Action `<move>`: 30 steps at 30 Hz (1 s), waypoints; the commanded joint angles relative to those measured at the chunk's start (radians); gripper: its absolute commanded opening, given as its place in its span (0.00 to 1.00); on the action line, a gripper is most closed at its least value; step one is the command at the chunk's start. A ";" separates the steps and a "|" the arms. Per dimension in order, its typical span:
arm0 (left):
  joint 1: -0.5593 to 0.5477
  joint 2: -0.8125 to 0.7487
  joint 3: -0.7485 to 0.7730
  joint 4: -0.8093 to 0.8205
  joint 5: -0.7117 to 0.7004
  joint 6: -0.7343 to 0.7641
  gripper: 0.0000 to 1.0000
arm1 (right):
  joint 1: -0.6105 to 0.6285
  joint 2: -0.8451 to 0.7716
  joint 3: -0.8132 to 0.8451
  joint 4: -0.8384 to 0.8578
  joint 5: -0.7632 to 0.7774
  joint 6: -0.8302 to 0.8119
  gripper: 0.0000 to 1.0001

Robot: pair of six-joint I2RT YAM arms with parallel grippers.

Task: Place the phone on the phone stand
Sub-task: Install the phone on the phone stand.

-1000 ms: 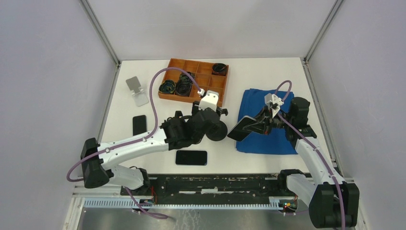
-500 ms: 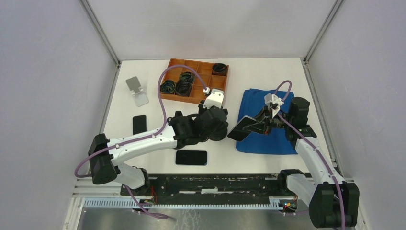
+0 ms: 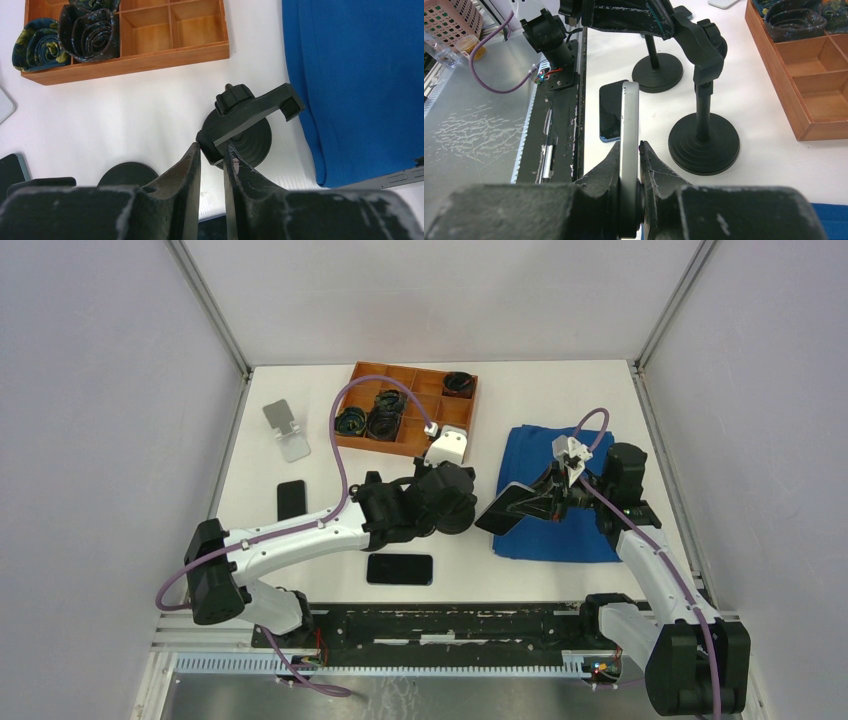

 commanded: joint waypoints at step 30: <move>0.033 -0.110 -0.089 0.216 0.254 0.232 0.02 | 0.310 0.176 0.473 -0.624 0.105 -0.600 0.00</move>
